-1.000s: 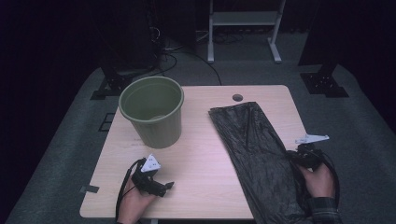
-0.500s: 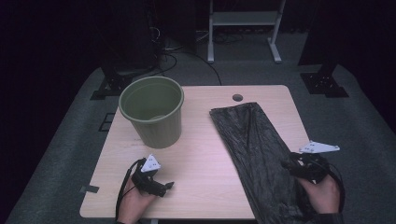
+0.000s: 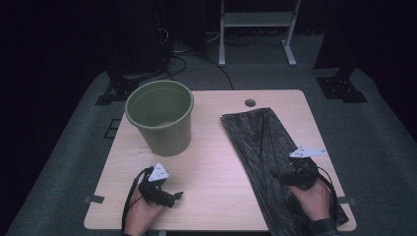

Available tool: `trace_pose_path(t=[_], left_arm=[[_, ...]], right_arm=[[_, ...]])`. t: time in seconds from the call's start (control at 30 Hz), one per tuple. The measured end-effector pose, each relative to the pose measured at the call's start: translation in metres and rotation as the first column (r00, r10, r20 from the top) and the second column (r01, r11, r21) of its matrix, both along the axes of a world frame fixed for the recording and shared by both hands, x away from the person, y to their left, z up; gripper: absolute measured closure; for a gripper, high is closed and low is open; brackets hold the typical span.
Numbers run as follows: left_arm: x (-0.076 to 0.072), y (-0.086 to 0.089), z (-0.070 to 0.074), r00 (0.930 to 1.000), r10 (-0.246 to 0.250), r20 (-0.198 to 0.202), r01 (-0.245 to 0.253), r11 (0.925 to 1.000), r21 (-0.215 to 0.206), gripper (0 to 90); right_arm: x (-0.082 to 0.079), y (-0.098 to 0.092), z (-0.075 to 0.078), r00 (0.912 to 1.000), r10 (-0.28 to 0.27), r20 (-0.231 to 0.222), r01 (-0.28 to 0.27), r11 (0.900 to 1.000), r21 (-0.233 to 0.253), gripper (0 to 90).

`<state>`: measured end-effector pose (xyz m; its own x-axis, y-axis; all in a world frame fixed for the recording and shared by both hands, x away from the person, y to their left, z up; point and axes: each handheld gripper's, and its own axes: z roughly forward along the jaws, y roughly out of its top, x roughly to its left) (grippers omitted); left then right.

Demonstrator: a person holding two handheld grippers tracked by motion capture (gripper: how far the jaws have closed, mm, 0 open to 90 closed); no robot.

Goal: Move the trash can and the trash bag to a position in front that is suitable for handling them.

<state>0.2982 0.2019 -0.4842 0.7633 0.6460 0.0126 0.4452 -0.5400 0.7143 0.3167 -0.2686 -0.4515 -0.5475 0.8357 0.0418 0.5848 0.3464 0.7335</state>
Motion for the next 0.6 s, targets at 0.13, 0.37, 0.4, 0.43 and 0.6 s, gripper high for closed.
trace_pose_path(t=[0.13,0.37,0.4,0.43,0.6], left_arm=[[0.000,0.000,0.000,1.0000,0.001,0.000,-0.001,1.0000,0.000,0.0],[0.000,0.000,0.000,1.0000,0.002,0.000,-0.002,1.0000,0.000,0.0],[-0.001,0.000,0.000,1.0000,0.005,-0.001,-0.005,1.0000,-0.002,0.0],[-0.001,0.000,0.000,1.0000,0.005,-0.001,-0.005,1.0000,-0.003,0.0],[-0.002,0.001,0.000,1.0000,0.004,-0.009,-0.004,0.9999,-0.014,0.0]], right_arm=[[0.009,0.001,-0.014,0.9999,-0.012,-0.011,0.012,1.000,-0.028,9.8],[0.014,0.002,-0.029,0.9992,-0.008,-0.038,0.007,0.999,-0.045,9.8],[0.014,0.003,-0.029,0.9993,-0.007,-0.037,0.005,0.999,-0.050,9.9],[0.014,0.005,-0.031,0.9997,0.001,-0.026,-0.002,0.998,-0.058,9.9],[0.013,0.004,-0.034,1.0000,0.007,-0.003,-0.007,0.999,-0.041,9.8]])
